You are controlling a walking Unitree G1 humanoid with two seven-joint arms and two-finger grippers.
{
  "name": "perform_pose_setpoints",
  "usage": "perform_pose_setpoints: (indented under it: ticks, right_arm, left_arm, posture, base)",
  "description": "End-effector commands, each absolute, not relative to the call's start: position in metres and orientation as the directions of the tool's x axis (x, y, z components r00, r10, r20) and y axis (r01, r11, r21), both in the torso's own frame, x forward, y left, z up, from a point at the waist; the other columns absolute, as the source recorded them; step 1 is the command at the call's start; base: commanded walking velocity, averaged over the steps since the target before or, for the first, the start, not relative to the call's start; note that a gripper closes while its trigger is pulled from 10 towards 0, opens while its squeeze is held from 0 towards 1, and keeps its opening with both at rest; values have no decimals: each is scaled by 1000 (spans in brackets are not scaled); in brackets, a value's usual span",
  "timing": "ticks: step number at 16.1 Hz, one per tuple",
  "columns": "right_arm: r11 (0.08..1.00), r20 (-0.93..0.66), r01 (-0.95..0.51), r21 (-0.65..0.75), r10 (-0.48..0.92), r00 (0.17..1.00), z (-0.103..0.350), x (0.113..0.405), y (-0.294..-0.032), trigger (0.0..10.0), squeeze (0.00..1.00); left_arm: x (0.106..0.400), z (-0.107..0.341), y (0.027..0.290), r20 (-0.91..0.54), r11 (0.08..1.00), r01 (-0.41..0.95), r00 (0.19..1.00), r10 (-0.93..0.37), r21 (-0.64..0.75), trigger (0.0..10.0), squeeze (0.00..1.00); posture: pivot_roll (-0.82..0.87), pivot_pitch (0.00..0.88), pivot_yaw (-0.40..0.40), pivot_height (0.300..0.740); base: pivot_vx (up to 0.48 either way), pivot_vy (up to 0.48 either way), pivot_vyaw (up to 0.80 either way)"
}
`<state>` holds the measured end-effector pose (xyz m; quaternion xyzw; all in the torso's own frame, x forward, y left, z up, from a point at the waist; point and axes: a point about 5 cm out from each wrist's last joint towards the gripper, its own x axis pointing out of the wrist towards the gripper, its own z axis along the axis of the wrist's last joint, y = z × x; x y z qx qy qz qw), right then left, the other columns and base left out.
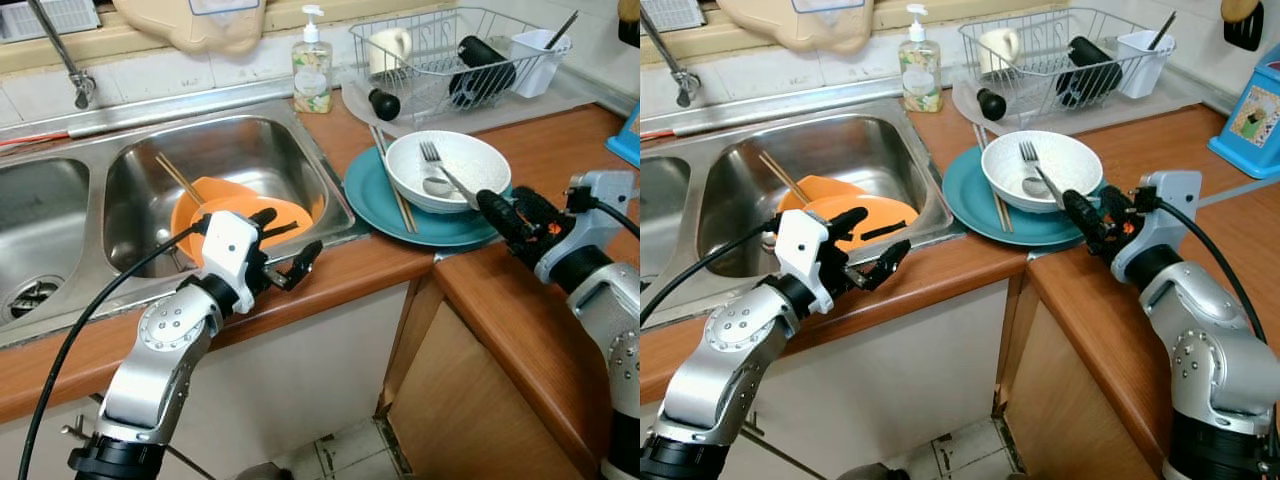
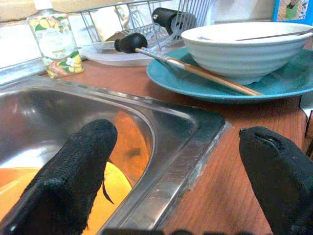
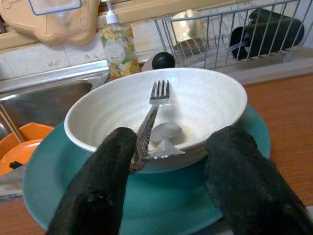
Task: Kitchen organization
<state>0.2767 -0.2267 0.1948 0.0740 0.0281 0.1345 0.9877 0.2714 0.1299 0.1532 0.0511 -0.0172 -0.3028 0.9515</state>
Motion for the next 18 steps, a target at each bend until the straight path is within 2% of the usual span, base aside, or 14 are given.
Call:
perform_pose_setpoints:
  ticks: [1,11,18]
  right_arm:
    - [953,-9,-263,152,267,964,201,282,-226,0,0]
    - [953,-23,-269,143,275,961,202,288,-228,0,0]
    - [967,24,-227,115,226,974,218,292,-237,0,0]
  left_arm:
    - [273,158,133,10,813,570,818,-575,120,10000,200]
    - [274,158,133,11,815,568,820,-573,118,10000,200]
    - [275,159,134,12,811,571,817,-577,125,10000,204]
  posture:
    - [-126,0,61,740]
    - [-130,0,57,740]
    - [-135,0,64,740]
  base:
    - [0,0,0]
    - [0,0,0]
    - [0,0,0]
